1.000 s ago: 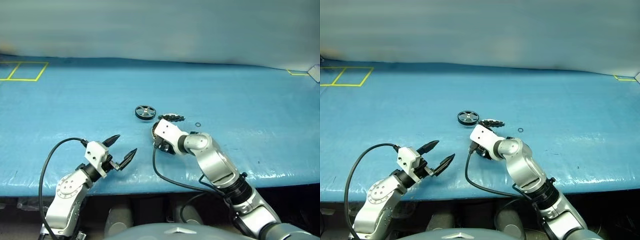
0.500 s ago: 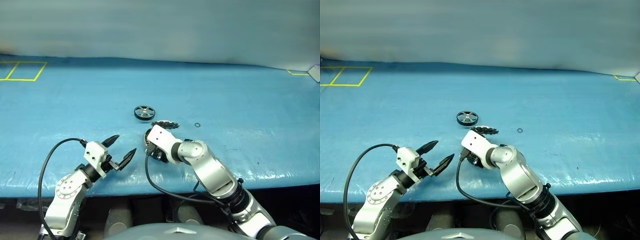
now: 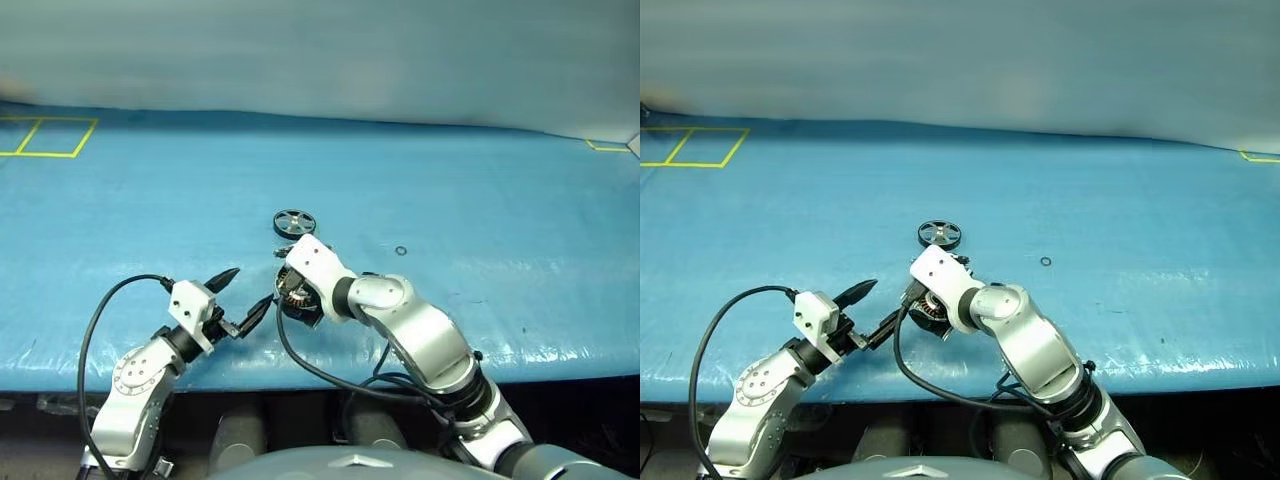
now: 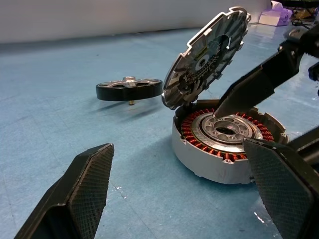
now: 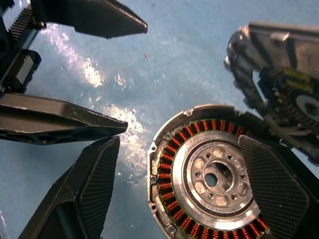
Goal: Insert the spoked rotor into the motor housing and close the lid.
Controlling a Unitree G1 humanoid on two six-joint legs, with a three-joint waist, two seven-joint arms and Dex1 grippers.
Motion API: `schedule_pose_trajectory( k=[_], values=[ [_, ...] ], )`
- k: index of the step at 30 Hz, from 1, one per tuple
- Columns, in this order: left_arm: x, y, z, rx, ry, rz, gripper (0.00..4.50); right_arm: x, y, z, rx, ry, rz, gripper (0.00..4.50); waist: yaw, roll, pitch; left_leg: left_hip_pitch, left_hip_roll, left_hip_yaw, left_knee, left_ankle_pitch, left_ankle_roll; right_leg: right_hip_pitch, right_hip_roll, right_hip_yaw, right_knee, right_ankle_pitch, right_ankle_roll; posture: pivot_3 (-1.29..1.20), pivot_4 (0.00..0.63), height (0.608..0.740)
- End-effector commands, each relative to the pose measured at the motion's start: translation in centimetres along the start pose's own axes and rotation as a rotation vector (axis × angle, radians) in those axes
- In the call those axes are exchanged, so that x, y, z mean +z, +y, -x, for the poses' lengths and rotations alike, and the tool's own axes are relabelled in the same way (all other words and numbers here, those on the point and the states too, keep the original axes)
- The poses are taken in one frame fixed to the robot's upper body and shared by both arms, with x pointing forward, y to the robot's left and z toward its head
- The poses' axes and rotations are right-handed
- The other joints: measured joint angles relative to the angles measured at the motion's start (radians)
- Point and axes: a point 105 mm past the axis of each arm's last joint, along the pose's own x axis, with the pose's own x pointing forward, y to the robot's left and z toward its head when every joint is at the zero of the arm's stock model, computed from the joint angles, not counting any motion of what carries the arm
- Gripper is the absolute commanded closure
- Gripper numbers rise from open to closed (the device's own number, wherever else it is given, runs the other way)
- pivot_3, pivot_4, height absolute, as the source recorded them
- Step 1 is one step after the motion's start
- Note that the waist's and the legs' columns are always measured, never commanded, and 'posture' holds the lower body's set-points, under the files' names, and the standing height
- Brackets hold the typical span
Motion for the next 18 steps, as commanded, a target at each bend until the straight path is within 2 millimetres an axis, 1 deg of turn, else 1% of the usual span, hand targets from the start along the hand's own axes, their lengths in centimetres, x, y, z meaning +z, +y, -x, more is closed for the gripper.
schedule_pose_trajectory(
  k=[1,4,7,10,11,14,18],
  values=[
    [1.2,-0.1,-0.2,-0.012,-0.039,-0.021,0.0,1.5,-0.9,2.2,-0.033,-0.086,-0.003,0.47,0.001,0.0,0.0,-0.001,0.0,0.0,0.0,0.0,0.0,0.0,0.0,0.0,0.0,0.0,0.0,0.0,0.15,0.74],
    [1.4,-0.1,-0.2,-0.018,-0.04,-0.023,0.0,0.8,-2.1,4.0,-0.041,-0.123,-0.05,0.47,0.005,0.0,0.0,-0.002,0.0,-0.002,0.001,0.0,0.0,0.0,0.0,-0.002,0.0,0.0,0.0,0.0,0.15,0.74],
    [1.5,-0.2,-0.2,-0.029,-0.039,-0.022,0.0,-1.0,-3.8,5.7,-0.083,-0.126,-0.062,0.47,0.01,0.001,0.001,-0.003,-0.001,-0.004,0.001,0.0,0.0,0.0,-0.001,-0.004,-0.001,0.0,0.0,0.0,0.15,0.74],
    [1.5,-0.2,-0.2,-0.033,-0.037,-0.024,0.0,-3.4,-6.9,6.9,-0.243,-0.125,-0.152,0.47,0.009,0.001,0.001,-0.004,-0.002,-0.004,0.001,0.0,0.0,0.0,-0.001,-0.004,-0.002,-0.001,0.001,0.0,0.15,0.74],
    [1.6,-0.2,-0.2,-0.033,-0.037,-0.026,0.0,-4.6,-8.5,7.2,-0.342,-0.12,-0.2,0.47,0.008,0.001,0.001,-0.004,-0.003,-0.004,0.001,0.0,0.0,0.0,0.0,-0.004,-0.001,-0.001,0.001,0.0,0.15,0.74],
    [1.7,-0.2,-0.2,-0.037,-0.036,-0.028,0.0,-6.8,-10.8,7.6,-0.513,-0.113,-0.268,0.47,0.009,0.001,0.001,-0.004,-0.003,-0.004,0.002,0.0,0.0,0.001,0.002,-0.004,0.0,-0.001,0.001,0.0,0.15,0.74],
    [1.8,-0.3,-0.4,-0.045,-0.038,-0.027,0.0,-9.2,-12.8,6.6,-0.704,-0.135,-0.358,0.47,0.007,0.002,0.002,-0.003,-0.003,-0.004,0.002,0.001,0.0,0.001,0.004,-0.004,0.001,-0.001,0.001,0.0,0.15,0.74]
  ],
)
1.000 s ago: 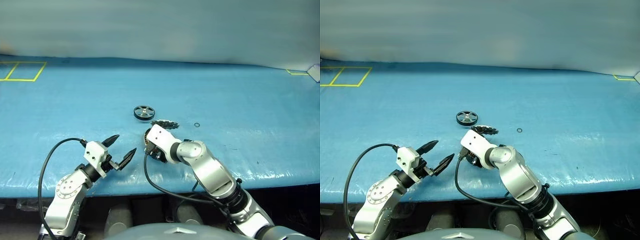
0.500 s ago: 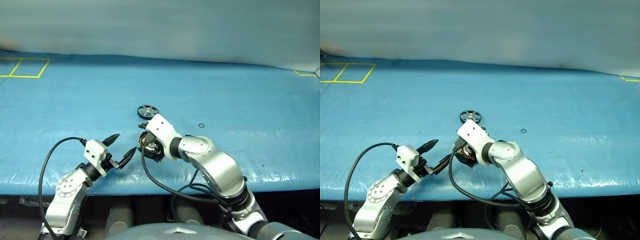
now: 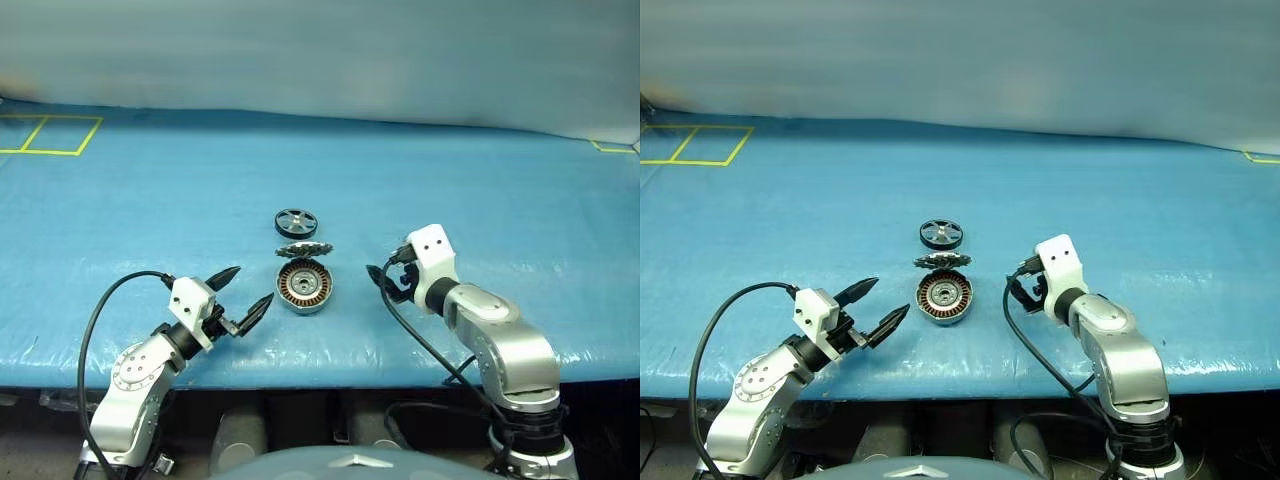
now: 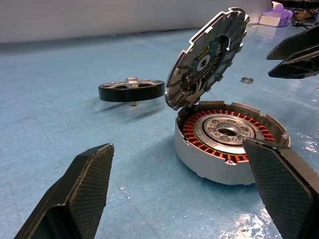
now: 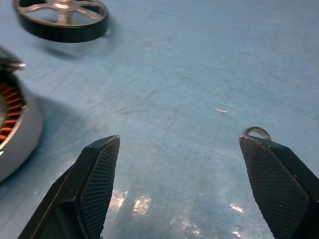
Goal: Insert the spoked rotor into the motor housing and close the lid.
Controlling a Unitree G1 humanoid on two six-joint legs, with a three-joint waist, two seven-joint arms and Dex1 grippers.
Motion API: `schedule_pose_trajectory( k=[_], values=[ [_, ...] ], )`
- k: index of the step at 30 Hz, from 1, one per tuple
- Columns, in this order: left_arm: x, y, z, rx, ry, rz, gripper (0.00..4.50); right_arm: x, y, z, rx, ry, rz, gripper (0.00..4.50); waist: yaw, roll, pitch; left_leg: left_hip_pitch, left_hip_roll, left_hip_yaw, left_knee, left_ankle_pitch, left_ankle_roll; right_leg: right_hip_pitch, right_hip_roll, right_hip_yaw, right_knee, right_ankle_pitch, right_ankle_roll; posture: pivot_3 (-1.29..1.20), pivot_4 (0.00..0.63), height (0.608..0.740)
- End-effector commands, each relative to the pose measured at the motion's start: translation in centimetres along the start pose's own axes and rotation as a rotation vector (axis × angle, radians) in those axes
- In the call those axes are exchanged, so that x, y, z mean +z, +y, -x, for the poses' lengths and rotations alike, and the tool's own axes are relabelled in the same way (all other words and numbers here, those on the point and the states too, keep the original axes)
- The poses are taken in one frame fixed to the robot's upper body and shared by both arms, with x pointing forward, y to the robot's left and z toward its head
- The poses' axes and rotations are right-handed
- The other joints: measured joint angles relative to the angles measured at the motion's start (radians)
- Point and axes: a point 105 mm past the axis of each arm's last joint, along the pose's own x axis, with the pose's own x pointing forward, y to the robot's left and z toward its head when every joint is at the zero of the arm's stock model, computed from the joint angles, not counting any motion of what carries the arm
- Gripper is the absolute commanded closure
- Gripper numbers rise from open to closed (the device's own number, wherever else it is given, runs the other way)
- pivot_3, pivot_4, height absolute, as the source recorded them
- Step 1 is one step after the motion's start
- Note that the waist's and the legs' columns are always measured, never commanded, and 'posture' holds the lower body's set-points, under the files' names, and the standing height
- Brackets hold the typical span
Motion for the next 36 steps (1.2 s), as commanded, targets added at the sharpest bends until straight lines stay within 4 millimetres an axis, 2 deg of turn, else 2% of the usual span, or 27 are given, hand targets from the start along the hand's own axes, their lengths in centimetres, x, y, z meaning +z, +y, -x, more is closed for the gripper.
schedule_pose_trajectory(
  k=[1,7,12,20,23,26,30,34,36],
  values=[
    [1.7,-0.4,-0.2,-0.022,-0.055,-0.02,0.0,-0.2,-1.9,-1.5,-0.182,-0.085,-0.071,0.47,-0.001,0.0,0.0,0.0,0.0,0.0,0.0,0.0,0.0,0.0,0.0,0.0,0.0,0.0,0.0,0.0,0.15,0.74],
    [1.9,-0.3,-0.3,-0.022,-0.062,-0.018,0.0,-0.1,-2.6,-3.5,-0.275,-0.155,-0.174,0.47,0.0,0.001,0.001,-0.001,-0.001,0.001,0.0,0.0,0.001,0.0,0.0,0.003,-0.001,0.002,0.003,0.0,0.15,0.74],
    [2.1,-0.3,-0.3,-0.02,-0.064,-0.02,0.0,-0.5,-4.1,-3.9,-0.379,-0.176,-0.204,0.47,0.001,0.001,0.001,-0.001,-0.001,0.001,0.0,0.001,0.001,0.0,0.0,0.005,-0.001,0.002,0.003,0.0,0.15,0.74],
    [2.1,-0.2,-0.4,-0.021,-0.064,-0.023,0.0,-3.4,-3.5,-5.1,-0.35,-0.088,-0.277,0.47,-0.003,0.001,0.001,0.0,0.0,0.002,0.0,0.001,0.001,0.001,0.001,0.006,0.0,0.002,0.003,0.0,0.15,0.74],
    [2.1,-0.2,-0.4,-0.022,-0.06,-0.026,0.0,-3.6,-3.0,-5.5,-0.331,-0.079,-0.3,0.47,-0.005,0.001,0.001,0.003,0.0,0.002,0.0,0.001,0.002,0.003,0.001,0.006,0.0,0.002,0.003,0.0,0.15,0.74],
    [2.1,-0.2,-0.4,-0.025,-0.058,-0.029,0.0,-3.7,-2.7,-5.9,-0.329,-0.071,-0.295,1.08,-0.008,0.001,0.001,0.006,0.001,0.003,0.0,0.001,0.002,0.006,0.0,0.007,0.0,0.002,0.003,0.0,0.15,0.74],
    [2.2,-0.2,-0.4,-0.023,-0.061,-0.032,0.0,-3.8,-2.1,-6.3,-0.315,-0.066,-0.284,2.43,-0.013,0.001,0.001,0.013,0.003,0.003,-0.001,0.001,0.002,0.012,-0.001,0.006,-0.001,0.002,0.003,0.0,0.15,0.74],
    [2.2,-0.2,-0.4,-0.018,-0.062,-0.034,0.0,-4.0,-1.5,-6.3,-0.302,-0.06,-0.263,3.69,-0.013,0.001,0.001,0.014,0.004,0.003,-0.001,0.001,0.002,0.013,-0.002,0.006,-0.001,0.001,0.002,0.0,0.15,0.74],
    [2.2,-0.2,-0.4,-0.015,-0.063,-0.034,0.0,-4.0,-1.1,-6.1,-0.292,-0.056,-0.242,3.84,-0.012,0.001,0.001,0.014,0.004,0.003,-0.001,0.001,0.002,0.013,-0.002,0.006,-0.001,0.001,0.002,0.0,0.15,0.74]
  ],
)
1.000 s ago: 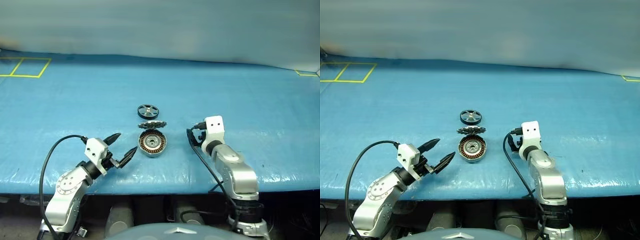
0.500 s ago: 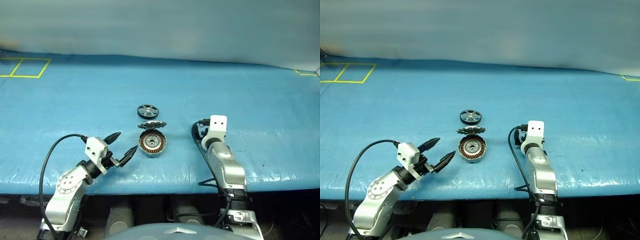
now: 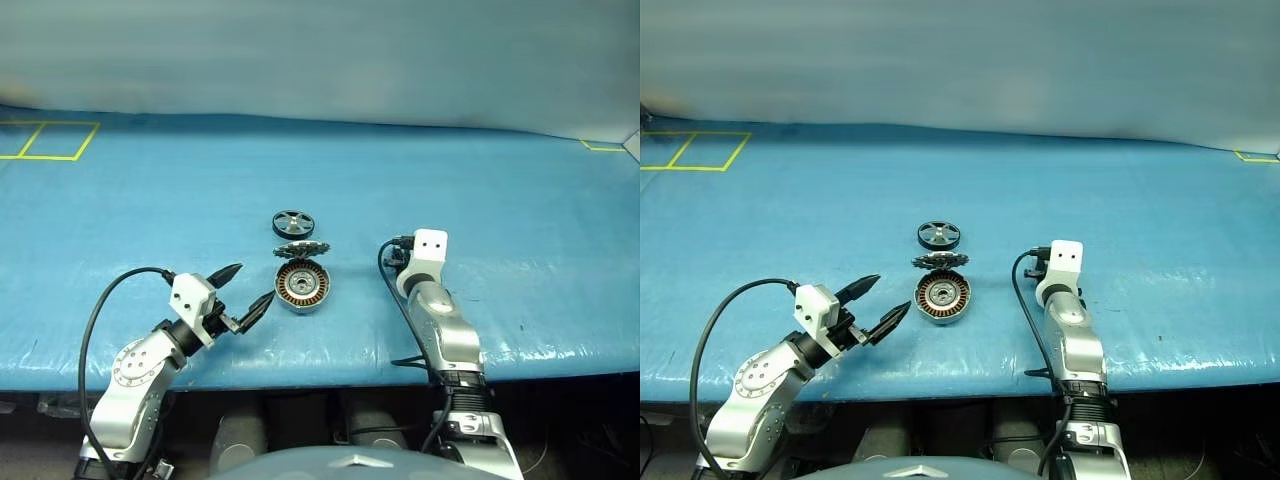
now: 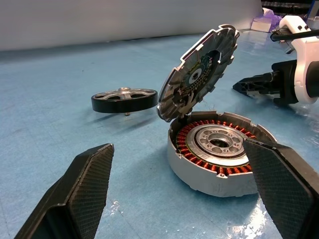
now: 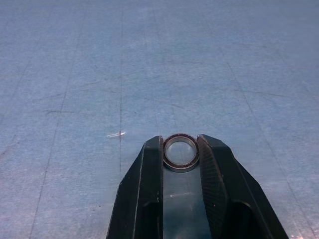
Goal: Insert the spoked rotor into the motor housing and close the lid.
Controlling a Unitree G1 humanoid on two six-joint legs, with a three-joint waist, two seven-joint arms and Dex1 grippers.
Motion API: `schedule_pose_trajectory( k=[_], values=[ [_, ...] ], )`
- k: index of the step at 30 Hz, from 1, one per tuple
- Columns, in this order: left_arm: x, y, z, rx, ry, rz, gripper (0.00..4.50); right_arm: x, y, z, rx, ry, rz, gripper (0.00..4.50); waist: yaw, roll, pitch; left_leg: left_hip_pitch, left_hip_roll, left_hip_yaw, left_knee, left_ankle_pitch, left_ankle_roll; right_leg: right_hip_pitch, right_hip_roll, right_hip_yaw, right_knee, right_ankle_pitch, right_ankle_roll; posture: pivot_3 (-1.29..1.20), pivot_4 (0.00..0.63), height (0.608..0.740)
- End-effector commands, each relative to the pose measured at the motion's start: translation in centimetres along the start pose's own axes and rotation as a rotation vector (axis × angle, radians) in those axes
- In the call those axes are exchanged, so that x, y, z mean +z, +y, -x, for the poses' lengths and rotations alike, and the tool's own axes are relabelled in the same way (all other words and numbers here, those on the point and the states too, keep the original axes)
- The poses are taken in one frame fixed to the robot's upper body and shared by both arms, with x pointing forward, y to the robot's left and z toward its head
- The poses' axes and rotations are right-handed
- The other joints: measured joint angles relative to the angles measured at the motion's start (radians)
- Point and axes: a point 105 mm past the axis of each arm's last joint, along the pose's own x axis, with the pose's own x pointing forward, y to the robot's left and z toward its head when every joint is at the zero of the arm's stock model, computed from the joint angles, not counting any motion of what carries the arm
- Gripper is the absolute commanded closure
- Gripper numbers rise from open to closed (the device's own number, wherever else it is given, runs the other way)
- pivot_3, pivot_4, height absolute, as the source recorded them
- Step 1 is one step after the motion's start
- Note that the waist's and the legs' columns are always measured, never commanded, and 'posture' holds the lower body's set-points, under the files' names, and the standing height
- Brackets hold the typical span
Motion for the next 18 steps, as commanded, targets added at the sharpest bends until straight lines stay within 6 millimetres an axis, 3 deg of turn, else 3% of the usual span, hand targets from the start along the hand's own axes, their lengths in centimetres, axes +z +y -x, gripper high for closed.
schedule_pose_trajectory(
  k=[1,5,14,18],
  values=[
    [1.7,-0.3,-0.1,-0.01,-0.051,-0.044,0.0,-1.3,1.2,0.6,0.048,0.041,0.034,3.84,0.001,0.0,0.0,0.0,0.0,0.0,0.0,0.0,0.0,0.0,0.0,0.0,0.0,0.0,0.0,0.0,0.15,0.74],
    [1.7,-0.3,0.0,-0.008,-0.05,-0.042,0.0,-0.8,2.6,2.3,0.161,0.035,0.101,3.84,0.001,0.0,0.0,0.0,0.0,0.0,-0.002,0.0,0.0,0.0,-0.001,0.0,-0.001,-0.001,-0.001,0.0,0.15,0.74],
    [1.4,-0.2,0.2,-0.001,-0.036,-0.039,0.0,1.5,7.5,10.6,0.766,0.096,0.416,3.84,0.006,0.004,0.004,-0.001,-0.001,-0.001,-0.002,0.0,0.0,-0.001,-0.003,-0.002,-0.002,-0.001,-0.001,0.0,0.15,0.74],
    [1.3,-0.2,0.1,-0.005,-0.033,-0.044,0.0,3.2,9.5,12.7,0.931,0.069,0.439,3.84,0.008,0.002,0.005,-0.001,-0.001,-0.003,-0.002,-0.001,-0.001,-0.002,-0.003,-0.004,-0.002,-0.002,-0.001,0.0,0.15,0.74]
  ],
)
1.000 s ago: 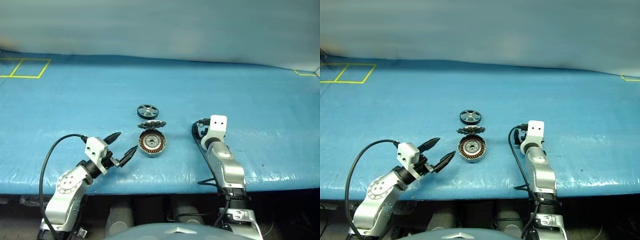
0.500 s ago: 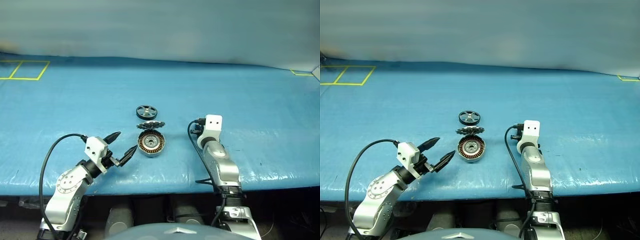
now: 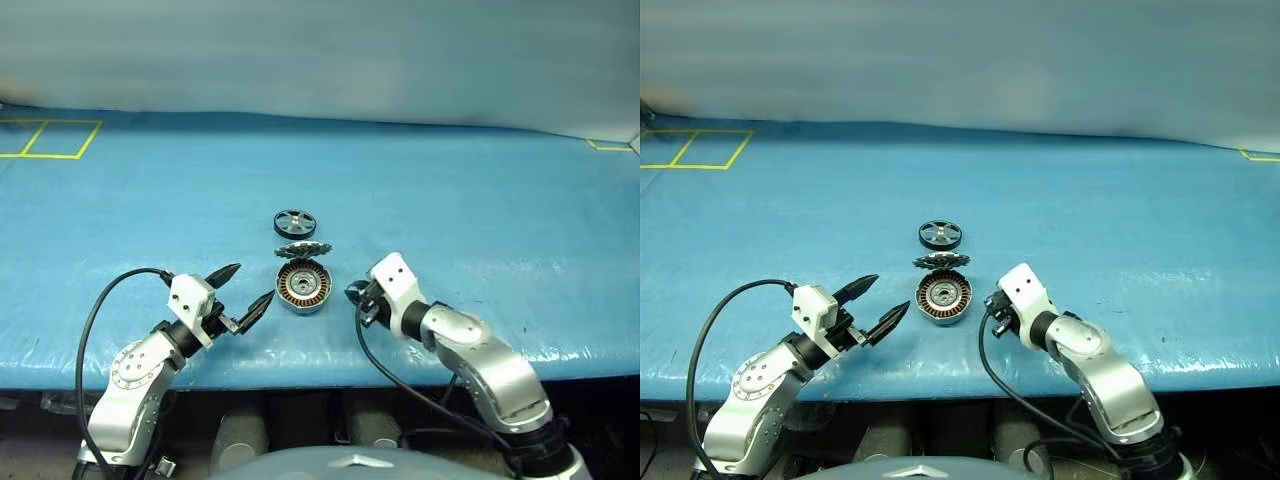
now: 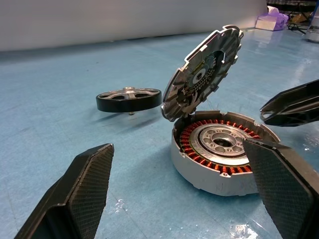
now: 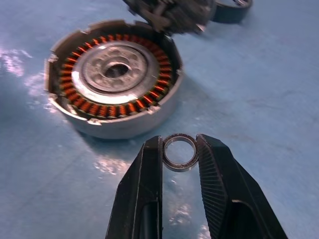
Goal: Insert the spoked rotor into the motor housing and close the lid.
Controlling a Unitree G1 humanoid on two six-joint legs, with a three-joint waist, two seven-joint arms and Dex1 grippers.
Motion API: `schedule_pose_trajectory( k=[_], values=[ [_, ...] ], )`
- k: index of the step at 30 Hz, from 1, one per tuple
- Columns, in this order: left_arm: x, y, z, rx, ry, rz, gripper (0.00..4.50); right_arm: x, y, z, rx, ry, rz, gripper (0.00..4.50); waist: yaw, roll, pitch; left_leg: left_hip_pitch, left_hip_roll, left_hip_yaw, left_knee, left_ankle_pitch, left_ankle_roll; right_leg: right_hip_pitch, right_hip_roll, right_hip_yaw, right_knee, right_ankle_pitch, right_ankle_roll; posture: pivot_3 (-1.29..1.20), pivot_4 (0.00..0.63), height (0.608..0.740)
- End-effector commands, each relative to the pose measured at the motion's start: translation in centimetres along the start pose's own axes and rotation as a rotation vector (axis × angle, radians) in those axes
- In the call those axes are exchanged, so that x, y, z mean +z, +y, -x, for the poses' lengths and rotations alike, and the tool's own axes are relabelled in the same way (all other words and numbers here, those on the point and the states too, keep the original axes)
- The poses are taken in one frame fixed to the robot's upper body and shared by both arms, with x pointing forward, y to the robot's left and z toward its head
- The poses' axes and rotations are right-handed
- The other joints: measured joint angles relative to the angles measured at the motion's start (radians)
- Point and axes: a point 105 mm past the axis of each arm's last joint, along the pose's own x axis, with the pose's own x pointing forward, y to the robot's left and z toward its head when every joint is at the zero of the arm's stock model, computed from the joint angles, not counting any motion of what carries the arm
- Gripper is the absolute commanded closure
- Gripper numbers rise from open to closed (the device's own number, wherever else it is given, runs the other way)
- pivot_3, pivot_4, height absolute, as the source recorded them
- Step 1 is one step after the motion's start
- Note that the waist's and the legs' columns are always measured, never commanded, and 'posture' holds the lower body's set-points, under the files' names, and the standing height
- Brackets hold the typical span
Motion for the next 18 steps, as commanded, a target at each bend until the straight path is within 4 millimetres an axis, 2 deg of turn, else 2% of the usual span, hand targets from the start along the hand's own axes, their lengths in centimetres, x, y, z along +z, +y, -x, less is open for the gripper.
schedule_pose_trajectory(
  k=[1,5,9,14,18],
  values=[
    [1.1,-0.1,-0.2,-0.01,-0.031,-0.034,0.0,3.1,2.6,0.3,0.151,-0.082,0.061,3.84,0.002,0.0,0.0,0.0,0.0,-0.001,0.0,0.0,0.0,0.0,0.0,-0.001,0.0,0.0,0.0,0.0,0.15,0.74],
    [1.1,0.0,-0.2,-0.01,-0.032,-0.037,0.0,4.5,4.1,-0.7,0.221,-0.112,0.094,3.84,0.007,0.0,0.0,-0.001,-0.001,-0.002,0.0,0.0,0.0,-0.001,0.001,-0.003,0.0,-0.001,-0.002,0.0,0.15,0.74],
    [1.2,0.1,0.0,0.007,-0.039,-0.037,0.0,4.2,4.7,-3.1,0.195,-0.076,0.116,3.84,0.008,0.0,0.0,-0.003,-0.002,-0.002,-0.001,0.0,0.0,-0.001,0.002,-0.003,0.0,-0.002,-0.001,0.0,0.15,0.74],
    [1.0,-0.1,0.3,0.008,-0.03,-0.035,0.0,4.2,3.9,-5.1,0.107,-0.09,0.076,3.84,0.01,0.0,0.0,-0.004,-0.002,-0.002,0.0,-0.001,0.0,-0.001,0.002,-0.003,0.0,-0.002,-0.001,0.0,0.15,0.74],
    [0.5,-0.2,0.5,0.002,-0.003,-0.032,0.0,4.0,3.0,-5.5,0.043,-0.094,0.052,3.84,0.01,0.0,0.0,-0.004,-0.002,-0.002,0.0,-0.001,0.0,-0.001,0.001,-0.003,0.0,-0.002,0.0,0.0,0.15,0.74]
  ],
)
